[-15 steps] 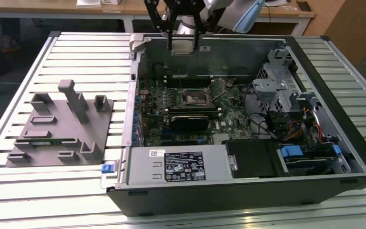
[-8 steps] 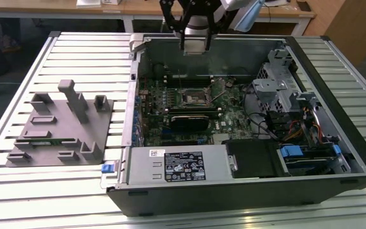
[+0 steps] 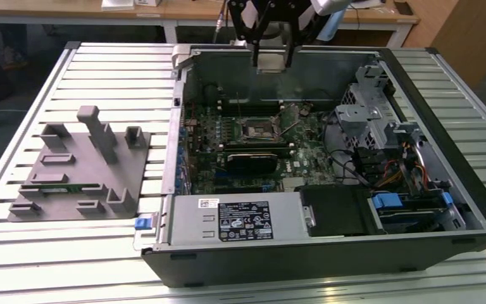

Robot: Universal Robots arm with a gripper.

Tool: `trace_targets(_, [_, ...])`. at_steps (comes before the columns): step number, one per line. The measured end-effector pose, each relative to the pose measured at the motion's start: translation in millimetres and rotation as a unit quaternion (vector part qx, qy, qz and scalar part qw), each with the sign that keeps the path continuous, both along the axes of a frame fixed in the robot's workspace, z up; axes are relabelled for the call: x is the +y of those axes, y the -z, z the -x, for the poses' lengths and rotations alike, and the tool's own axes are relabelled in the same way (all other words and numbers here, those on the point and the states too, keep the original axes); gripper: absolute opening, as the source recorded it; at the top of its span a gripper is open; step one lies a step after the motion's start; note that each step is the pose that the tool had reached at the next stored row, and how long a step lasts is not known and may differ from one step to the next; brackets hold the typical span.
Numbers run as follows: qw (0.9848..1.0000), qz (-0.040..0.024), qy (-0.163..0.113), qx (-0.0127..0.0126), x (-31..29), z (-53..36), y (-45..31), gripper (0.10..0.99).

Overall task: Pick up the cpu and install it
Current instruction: 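Place the cpu into insertion slot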

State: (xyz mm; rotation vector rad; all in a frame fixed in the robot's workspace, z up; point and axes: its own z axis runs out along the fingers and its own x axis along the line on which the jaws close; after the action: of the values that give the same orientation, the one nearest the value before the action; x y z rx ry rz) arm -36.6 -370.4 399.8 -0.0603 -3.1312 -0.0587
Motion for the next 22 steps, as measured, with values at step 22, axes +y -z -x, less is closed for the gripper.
trace_targets(22, [0.9912, 0.0002, 0.132, -0.0025, 1.0, -1.2, 0.8, 0.541])
